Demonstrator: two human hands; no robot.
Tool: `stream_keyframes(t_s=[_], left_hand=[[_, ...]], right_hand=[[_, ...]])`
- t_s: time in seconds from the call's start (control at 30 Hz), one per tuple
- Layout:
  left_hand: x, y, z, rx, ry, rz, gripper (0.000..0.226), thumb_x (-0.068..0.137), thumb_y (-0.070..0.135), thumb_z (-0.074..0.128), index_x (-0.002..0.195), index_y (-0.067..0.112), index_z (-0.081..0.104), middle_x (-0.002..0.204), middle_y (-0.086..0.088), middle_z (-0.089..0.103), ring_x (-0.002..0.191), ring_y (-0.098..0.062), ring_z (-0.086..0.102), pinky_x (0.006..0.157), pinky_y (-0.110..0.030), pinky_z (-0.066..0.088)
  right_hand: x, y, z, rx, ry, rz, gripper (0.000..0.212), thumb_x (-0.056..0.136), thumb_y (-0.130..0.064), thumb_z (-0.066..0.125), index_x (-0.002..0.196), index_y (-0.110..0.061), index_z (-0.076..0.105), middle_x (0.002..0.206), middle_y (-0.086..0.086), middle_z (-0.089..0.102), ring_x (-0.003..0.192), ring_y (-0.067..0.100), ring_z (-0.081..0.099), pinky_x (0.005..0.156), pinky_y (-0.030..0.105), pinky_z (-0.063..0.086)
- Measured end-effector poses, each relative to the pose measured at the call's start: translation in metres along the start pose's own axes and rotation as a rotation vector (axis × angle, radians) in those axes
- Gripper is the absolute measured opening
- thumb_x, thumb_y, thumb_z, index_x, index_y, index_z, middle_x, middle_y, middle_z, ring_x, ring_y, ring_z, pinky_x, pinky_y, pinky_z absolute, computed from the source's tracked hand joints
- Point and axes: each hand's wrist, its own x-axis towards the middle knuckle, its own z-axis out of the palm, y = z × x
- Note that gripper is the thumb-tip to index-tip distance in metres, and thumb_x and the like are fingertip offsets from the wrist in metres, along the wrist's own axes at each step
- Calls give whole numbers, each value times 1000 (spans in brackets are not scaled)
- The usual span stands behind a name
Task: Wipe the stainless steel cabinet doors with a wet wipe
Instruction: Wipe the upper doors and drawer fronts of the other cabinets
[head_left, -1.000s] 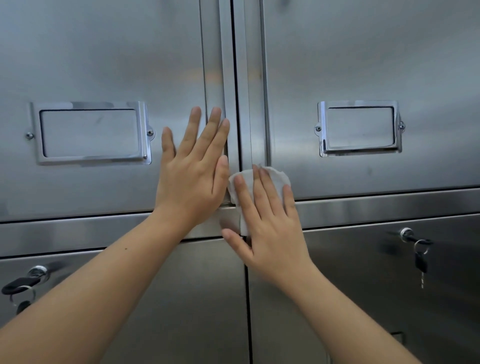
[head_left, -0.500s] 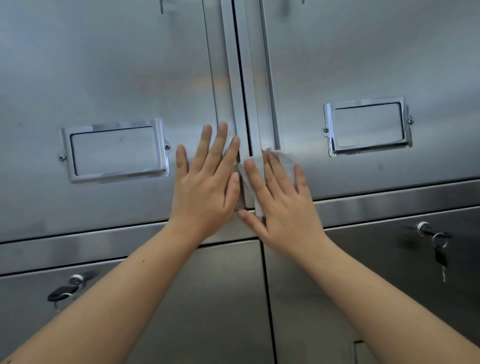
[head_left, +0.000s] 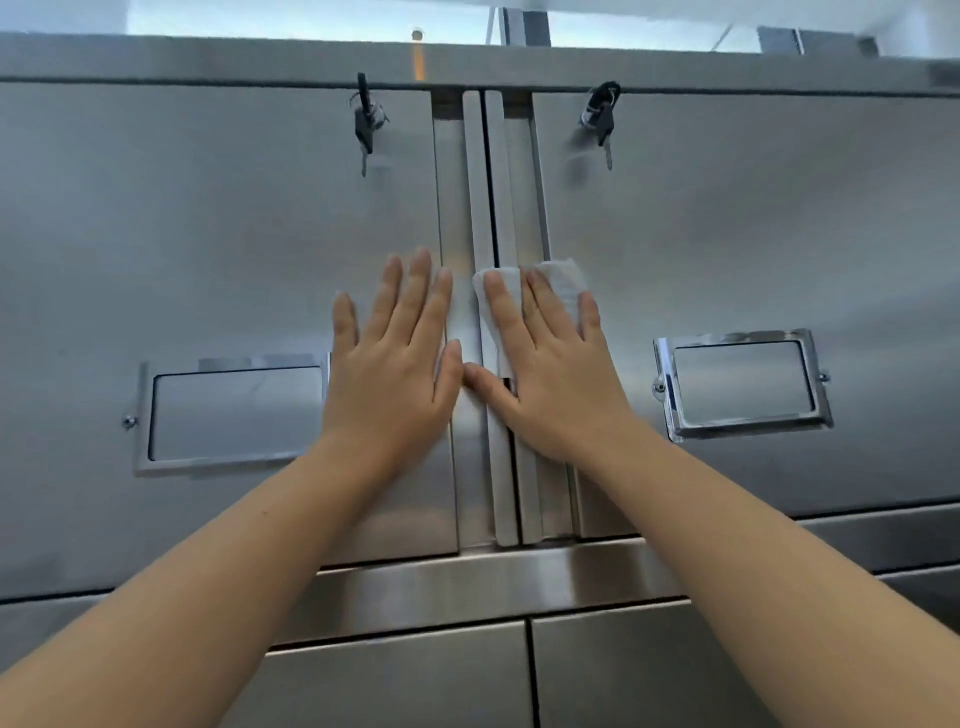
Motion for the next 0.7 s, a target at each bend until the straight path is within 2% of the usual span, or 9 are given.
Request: stream_keyframes(t_s=[0.07, 0.17, 0.23, 0.47, 0.7], left_hand=[[2, -1, 2, 5, 0, 0, 64, 89, 40, 13, 147, 14, 20, 154, -1, 8, 143, -19, 7, 110, -51, 6], [1, -1, 4, 6, 63, 40, 58, 91, 33, 24, 142, 7, 34, 150, -10, 25, 139, -28, 22, 106, -58, 21], [1, -1, 7, 30, 114, 63, 56, 91, 31, 27, 139, 5, 39, 148, -12, 32, 137, -31, 28, 104, -58, 25], [2, -1, 8, 59, 184, 56, 56, 89, 32, 30, 139, 7, 37, 146, -13, 35, 134, -32, 33, 102, -49, 18], [0, 1, 8, 94, 169, 10, 57, 89, 33, 30, 139, 6, 42, 146, -12, 36, 133, -33, 34, 101, -57, 29]], right_hand=[[12, 3, -2, -8, 8, 2, 68, 90, -60, 14, 136, -29, -25, 158, 4, -6, 143, 14, -14, 111, 41, -16], [30, 5, -5, 1, 0, 8, 68, 93, -58, 16, 137, -29, -26, 157, 4, -8, 142, 14, -16, 110, 41, -17], [40, 7, -6, -4, 2, 9, 69, 94, -57, 17, 142, -28, -22, 157, 5, -8, 142, 14, -16, 110, 41, -18], [76, 17, -15, -28, 2, 2, 70, 95, -55, 19, 147, -24, -15, 157, 7, -8, 143, 15, -16, 109, 42, -19], [104, 18, -18, -20, 17, 53, 68, 95, -55, 18, 148, -25, -14, 157, 9, -8, 143, 16, -14, 110, 44, -17]])
